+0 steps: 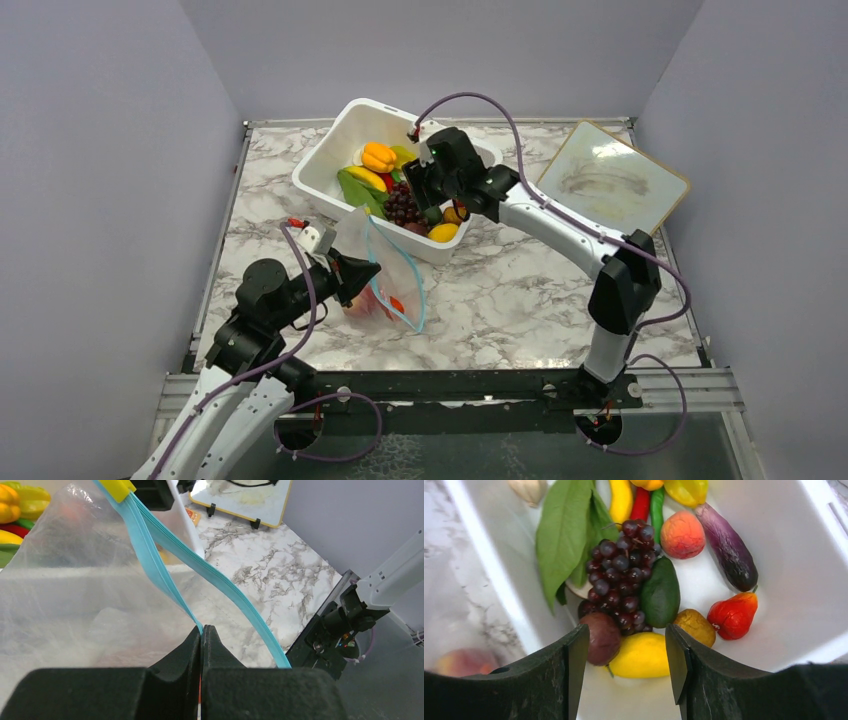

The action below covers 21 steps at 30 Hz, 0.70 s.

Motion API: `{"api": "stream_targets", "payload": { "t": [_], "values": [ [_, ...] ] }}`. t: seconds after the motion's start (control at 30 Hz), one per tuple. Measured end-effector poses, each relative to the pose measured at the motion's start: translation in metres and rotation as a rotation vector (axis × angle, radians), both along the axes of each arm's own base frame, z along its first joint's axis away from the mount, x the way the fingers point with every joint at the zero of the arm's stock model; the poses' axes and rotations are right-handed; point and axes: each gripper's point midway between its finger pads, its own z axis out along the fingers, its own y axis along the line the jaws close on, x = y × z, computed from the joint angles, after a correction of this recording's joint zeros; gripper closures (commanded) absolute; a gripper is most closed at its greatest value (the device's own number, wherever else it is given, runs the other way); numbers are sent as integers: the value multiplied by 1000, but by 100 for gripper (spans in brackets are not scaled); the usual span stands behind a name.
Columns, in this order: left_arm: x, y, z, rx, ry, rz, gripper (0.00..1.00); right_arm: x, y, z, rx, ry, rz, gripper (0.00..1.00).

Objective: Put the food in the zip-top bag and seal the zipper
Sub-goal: Pick up the fake fruit from the bin.

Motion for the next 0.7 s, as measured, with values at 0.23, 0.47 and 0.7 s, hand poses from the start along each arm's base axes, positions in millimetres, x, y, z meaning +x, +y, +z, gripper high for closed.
{"api": "stream_targets", "payload": {
  "t": [0.23, 0.47, 0.7],
  "values": [
    [2, 0, -2, 6, 6, 5, 100, 40, 9, -45, -48, 22, -28, 51],
    [2, 0, -2, 7, 6, 6, 100, 70, 33, -68, -17, 42, 8, 43],
    [3, 3, 1, 0, -8, 22, 100, 84, 43, -104, 53, 139, 51, 40]
  ]
}}
